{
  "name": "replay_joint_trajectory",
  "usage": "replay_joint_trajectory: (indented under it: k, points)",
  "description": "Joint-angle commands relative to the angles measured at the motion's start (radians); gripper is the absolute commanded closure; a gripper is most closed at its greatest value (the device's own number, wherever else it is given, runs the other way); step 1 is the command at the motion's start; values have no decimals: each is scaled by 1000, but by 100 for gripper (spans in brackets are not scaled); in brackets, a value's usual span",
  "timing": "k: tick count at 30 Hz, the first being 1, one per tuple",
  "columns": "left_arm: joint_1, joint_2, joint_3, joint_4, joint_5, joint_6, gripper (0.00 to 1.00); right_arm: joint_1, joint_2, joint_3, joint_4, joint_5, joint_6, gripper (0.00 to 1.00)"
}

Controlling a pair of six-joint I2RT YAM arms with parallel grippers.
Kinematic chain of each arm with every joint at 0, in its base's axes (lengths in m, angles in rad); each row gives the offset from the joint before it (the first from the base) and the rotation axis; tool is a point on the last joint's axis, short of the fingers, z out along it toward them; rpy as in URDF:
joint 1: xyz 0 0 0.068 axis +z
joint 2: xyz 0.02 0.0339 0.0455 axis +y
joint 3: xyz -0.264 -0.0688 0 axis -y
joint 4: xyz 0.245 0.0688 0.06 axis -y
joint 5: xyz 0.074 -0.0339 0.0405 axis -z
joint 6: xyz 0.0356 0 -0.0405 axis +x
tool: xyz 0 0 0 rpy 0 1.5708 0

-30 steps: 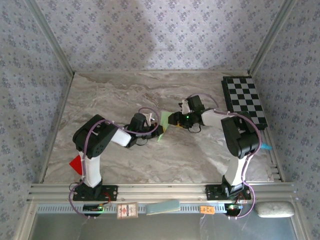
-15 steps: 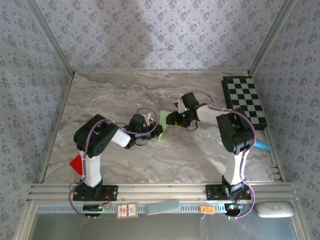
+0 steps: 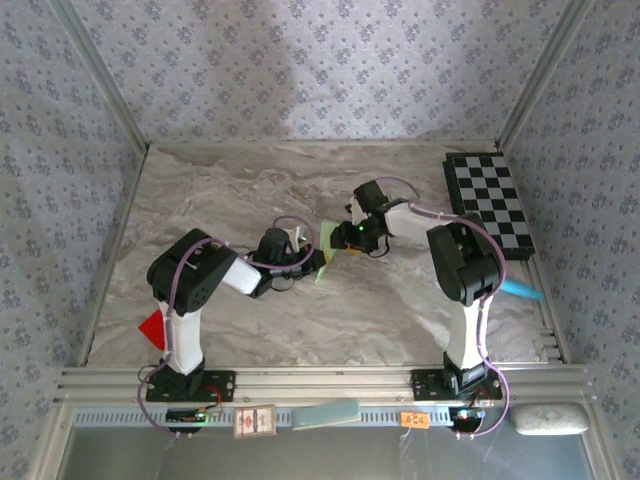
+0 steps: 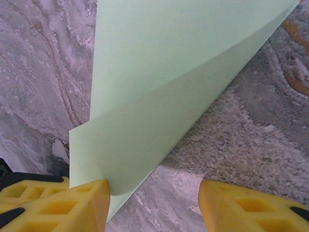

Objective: Fold a paper plane with a square sheet of paper (pick it up from the middle)
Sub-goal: Fifth fold the wing at the center of the table.

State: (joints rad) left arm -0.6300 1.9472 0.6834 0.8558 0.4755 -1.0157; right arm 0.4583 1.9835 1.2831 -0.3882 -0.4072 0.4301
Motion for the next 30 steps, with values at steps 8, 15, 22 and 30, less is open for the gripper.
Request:
replay_joint_trajectory:
  k: [8,15,22,30]
  points:
    - [4,12,-4,-55,2,0,96,56,153,89,-138,171,42,38]
    - [4,-7,-6,-72,-1,9,89,80,194,128,-208,252,59,36]
    - [5,-57,-16,-139,-18,41,86,89,213,153,-259,299,64,35]
    - [5,-105,-36,-185,-43,52,83,89,215,151,-266,309,76,33]
